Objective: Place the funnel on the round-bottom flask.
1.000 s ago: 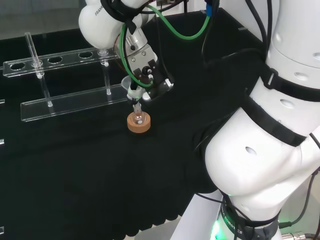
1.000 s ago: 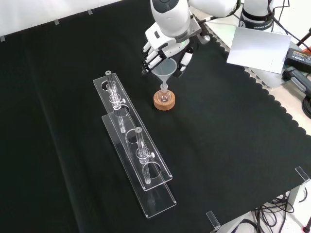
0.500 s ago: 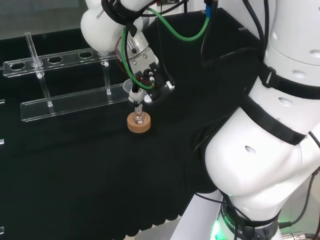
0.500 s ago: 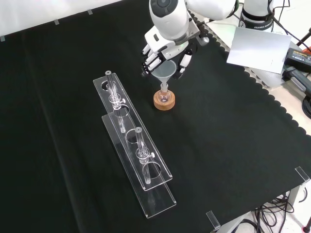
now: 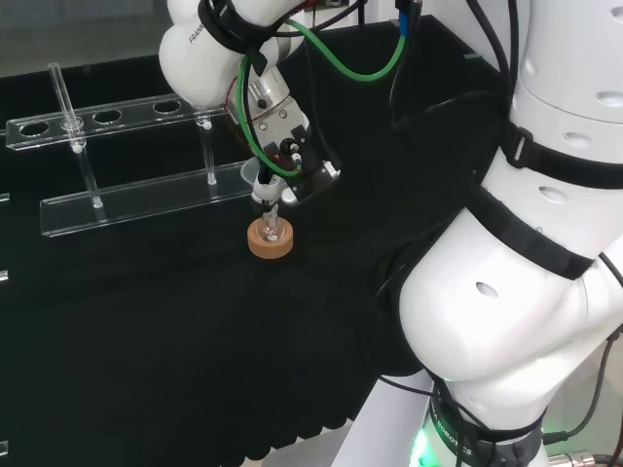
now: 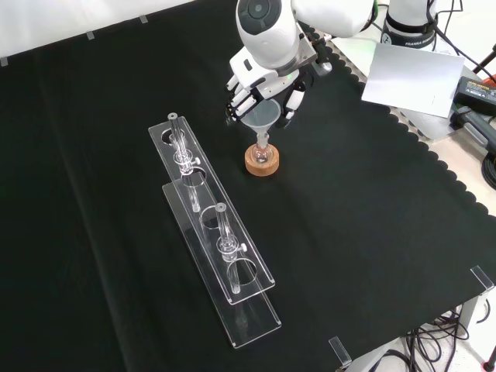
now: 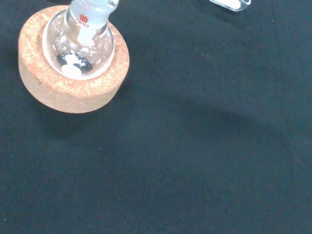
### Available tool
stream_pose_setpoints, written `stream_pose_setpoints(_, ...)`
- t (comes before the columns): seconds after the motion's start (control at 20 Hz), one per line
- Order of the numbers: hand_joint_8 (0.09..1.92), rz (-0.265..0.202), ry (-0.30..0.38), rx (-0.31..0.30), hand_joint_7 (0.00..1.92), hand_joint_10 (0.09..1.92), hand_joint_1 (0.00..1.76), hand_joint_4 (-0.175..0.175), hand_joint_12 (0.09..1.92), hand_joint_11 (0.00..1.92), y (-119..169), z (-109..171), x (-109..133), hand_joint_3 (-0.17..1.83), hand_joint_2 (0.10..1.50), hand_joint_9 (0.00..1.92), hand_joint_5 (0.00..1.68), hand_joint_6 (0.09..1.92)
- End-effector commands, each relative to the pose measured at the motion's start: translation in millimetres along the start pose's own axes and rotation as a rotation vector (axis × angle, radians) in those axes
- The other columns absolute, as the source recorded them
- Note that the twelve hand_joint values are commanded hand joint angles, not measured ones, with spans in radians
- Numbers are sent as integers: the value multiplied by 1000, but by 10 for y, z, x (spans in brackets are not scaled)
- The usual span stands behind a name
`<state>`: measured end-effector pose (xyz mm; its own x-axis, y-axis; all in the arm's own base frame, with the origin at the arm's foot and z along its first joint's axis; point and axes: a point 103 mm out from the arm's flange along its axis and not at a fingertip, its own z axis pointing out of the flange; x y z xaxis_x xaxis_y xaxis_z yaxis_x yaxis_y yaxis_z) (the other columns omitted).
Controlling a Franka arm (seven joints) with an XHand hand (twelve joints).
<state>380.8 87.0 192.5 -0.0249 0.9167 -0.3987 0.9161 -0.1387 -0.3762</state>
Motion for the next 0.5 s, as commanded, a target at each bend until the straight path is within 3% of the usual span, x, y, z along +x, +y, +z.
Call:
stream_pose_setpoints(0.05, 665, 2, -19, -2, 427, 480, 803, -12, 1317, 513, 1, -8, 44, -175, 1119, 738, 513, 87)
stream_pose_setpoints(0.5, 684, -2, -28, 5, 387, 502, 803, -15, 1323, 501, 17, 0, 52, -175, 1118, 704, 498, 87)
